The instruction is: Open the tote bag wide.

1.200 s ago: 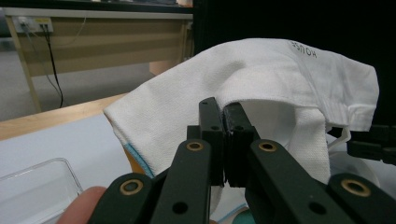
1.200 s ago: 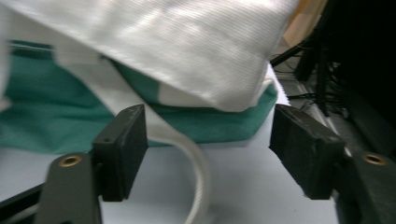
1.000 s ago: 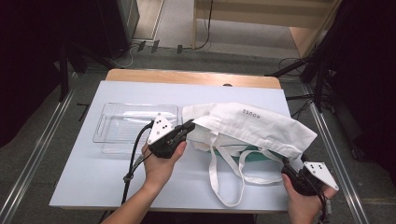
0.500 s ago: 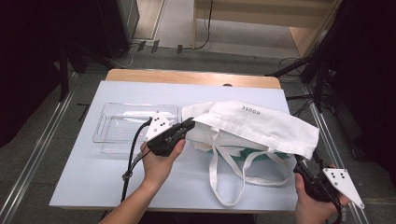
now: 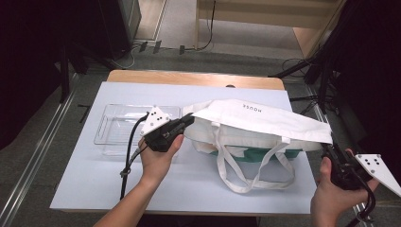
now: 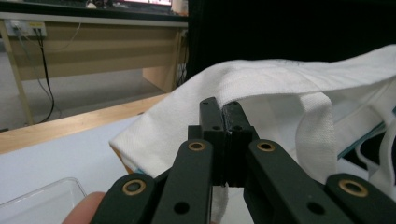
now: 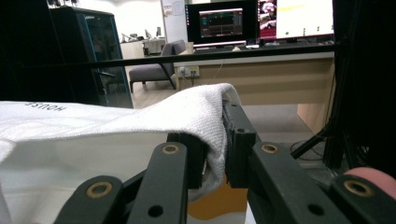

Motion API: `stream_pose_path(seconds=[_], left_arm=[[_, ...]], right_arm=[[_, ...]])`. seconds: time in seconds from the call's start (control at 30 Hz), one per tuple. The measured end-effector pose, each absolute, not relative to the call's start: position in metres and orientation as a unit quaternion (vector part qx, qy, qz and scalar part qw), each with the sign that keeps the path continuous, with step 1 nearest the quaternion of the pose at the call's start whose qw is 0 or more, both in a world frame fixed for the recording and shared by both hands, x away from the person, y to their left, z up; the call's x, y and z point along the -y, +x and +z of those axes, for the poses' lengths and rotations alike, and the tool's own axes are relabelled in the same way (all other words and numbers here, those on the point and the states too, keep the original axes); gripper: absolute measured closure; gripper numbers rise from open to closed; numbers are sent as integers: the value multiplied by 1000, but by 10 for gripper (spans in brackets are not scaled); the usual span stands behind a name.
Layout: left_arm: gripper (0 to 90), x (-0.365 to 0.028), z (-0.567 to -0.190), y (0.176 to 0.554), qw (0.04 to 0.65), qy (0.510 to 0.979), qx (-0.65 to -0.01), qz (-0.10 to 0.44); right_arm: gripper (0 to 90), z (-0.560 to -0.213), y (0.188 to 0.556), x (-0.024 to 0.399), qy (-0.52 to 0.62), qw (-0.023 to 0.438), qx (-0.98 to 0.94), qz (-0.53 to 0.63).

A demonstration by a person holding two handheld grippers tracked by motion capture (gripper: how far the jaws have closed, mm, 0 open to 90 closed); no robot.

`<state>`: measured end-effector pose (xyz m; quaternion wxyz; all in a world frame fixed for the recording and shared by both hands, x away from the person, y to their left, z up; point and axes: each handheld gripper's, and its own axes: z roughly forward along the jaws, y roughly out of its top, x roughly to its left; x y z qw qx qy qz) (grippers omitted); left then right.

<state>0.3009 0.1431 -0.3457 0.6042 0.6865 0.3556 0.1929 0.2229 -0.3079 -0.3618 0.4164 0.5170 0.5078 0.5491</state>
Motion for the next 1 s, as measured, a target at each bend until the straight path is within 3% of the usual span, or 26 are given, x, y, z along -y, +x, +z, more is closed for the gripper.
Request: stream_pose_path(seconds=[0.27, 0.4, 0.5, 0.57, 0.6, 0.7, 0.77, 0.87, 1.0], left_arm=[[900, -151, -327, 289, 639, 670, -319, 203], [900, -147, -327, 293, 617, 688, -322, 206], [900, -143, -336, 298, 603, 701, -329, 189], [900, -140, -337, 296, 606, 699, -323, 197], [886, -140, -336, 296, 608, 695, -325, 201], [690, -135, -335, 300, 602, 696, -333, 204], [605, -128, -336, 303, 585, 708, -331, 217], [537, -116, -341, 305, 574, 712, -331, 233], [559, -104, -344, 307, 569, 711, -325, 254]], right_arm=[[814, -339, 223, 302, 492, 428, -487, 582], [813, -337, 220, 304, 485, 435, -483, 584], [812, -350, 233, 309, 520, 393, -499, 571], [812, -357, 232, 312, 525, 389, -490, 577], [811, -356, 231, 312, 520, 392, -492, 577], [808, -355, 229, 313, 514, 392, -498, 578], [807, -357, 231, 316, 514, 388, -501, 578], [803, -361, 231, 316, 511, 386, -503, 580], [797, -369, 229, 309, 500, 384, -520, 577]])
